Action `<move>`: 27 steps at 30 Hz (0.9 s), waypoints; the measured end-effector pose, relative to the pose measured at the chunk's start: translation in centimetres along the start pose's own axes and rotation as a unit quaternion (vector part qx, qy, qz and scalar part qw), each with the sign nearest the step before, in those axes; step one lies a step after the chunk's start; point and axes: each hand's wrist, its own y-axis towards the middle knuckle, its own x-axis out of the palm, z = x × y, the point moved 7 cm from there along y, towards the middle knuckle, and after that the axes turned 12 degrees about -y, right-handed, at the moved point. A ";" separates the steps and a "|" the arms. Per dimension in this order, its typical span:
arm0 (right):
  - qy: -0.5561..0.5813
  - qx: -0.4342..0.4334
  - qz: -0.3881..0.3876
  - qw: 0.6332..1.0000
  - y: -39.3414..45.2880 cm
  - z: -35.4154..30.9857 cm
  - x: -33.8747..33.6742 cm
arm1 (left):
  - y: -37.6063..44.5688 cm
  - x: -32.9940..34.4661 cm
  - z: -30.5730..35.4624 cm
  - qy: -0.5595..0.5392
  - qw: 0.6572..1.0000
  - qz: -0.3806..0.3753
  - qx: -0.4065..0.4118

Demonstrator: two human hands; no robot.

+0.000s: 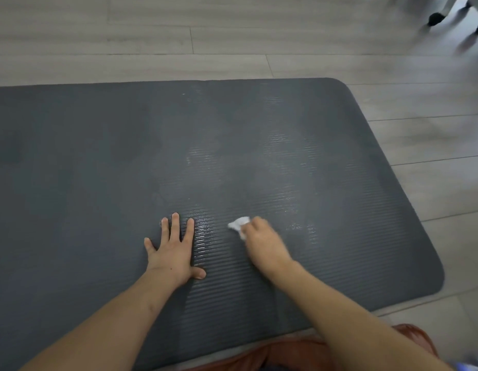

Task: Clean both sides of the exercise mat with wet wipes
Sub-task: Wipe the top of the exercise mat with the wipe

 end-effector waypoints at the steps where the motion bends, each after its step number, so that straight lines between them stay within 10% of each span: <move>1: -0.010 0.067 -0.008 0.998 -0.1 4.1 -1.0 | 0.0 0.0 0.0 0.001 1.000 -0.002 -0.001; 4: -0.036 0.270 0.028 0.962 -2.6 14.7 -3.6 | 0.1 0.1 0.1 -0.002 1.000 -0.003 0.001; 7: -0.027 0.340 0.050 0.939 -3.3 10.5 -2.9 | 0.1 0.2 0.0 -0.007 1.000 -0.003 0.002; 11: 0.051 0.137 -0.011 0.989 -2.8 -2.5 0.8 | 0.1 0.2 0.0 -0.002 1.000 0.008 0.004; 14: -0.018 -0.008 -0.007 1.000 -2.5 0.4 -0.1 | 0.0 0.2 -0.1 0.003 1.000 0.011 0.006; 18: -0.069 0.241 -0.003 0.968 -3.8 14.2 -3.5 | 0.0 0.2 0.1 0.000 1.000 0.014 0.011; 21: -0.040 0.326 0.034 0.944 -4.4 11.8 -2.1 | -0.1 0.2 0.1 0.002 1.000 0.017 0.010; 27: 0.041 0.032 -0.046 0.998 -3.9 -5.6 1.7 | -0.2 0.0 0.2 0.002 1.000 0.026 0.007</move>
